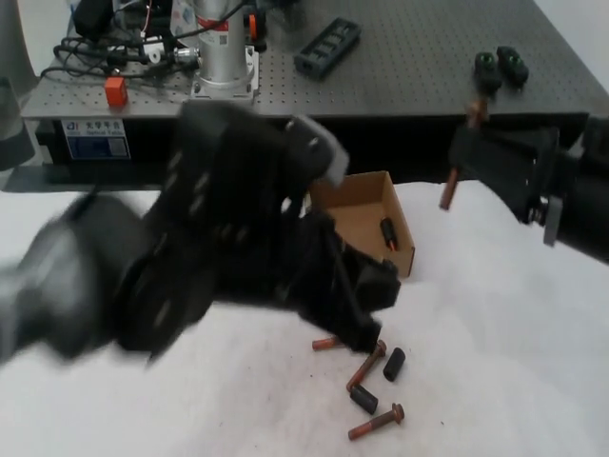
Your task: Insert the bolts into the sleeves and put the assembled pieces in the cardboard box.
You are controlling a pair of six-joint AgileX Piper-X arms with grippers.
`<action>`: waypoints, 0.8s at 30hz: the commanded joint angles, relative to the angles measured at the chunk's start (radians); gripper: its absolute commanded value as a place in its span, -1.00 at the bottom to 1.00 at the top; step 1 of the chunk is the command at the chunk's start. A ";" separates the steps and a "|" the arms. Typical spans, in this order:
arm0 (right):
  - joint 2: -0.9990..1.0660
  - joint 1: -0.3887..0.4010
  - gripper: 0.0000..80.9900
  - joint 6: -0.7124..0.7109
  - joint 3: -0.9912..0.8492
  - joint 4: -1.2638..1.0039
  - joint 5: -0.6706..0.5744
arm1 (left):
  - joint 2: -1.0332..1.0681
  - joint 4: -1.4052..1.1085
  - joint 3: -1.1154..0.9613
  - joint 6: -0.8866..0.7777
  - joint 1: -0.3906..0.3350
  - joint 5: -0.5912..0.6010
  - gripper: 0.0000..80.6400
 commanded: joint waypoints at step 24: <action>0.043 0.100 -0.92 -0.094 -0.002 0.116 -0.008 | -0.064 -0.132 0.027 -0.049 -0.001 0.005 -0.98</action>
